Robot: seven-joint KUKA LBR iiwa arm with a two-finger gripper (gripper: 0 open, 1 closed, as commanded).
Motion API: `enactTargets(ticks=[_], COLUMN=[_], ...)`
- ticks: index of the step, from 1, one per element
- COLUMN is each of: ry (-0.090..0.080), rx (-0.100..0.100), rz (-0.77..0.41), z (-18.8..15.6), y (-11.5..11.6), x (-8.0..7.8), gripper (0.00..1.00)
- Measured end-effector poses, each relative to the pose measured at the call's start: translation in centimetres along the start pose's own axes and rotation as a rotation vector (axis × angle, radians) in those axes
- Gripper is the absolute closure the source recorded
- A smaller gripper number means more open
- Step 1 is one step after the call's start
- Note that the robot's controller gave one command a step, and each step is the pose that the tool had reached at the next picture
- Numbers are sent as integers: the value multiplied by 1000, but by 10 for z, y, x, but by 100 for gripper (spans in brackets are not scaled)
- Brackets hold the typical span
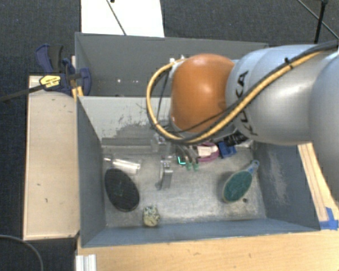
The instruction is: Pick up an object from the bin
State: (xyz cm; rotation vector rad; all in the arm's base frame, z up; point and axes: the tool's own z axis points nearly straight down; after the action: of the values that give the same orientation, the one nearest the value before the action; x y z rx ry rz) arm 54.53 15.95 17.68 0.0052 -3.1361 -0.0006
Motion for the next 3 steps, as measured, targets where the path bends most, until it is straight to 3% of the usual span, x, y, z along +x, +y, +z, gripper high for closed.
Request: enactTargets(ticks=[1,2,3], ry=[-2,-21,-12], rx=[-1,-3,-2], rz=[-326,-938,-930], z=[58,103,104], y=[69,71,69], x=[45,57,59], gripper=[0,0,100])
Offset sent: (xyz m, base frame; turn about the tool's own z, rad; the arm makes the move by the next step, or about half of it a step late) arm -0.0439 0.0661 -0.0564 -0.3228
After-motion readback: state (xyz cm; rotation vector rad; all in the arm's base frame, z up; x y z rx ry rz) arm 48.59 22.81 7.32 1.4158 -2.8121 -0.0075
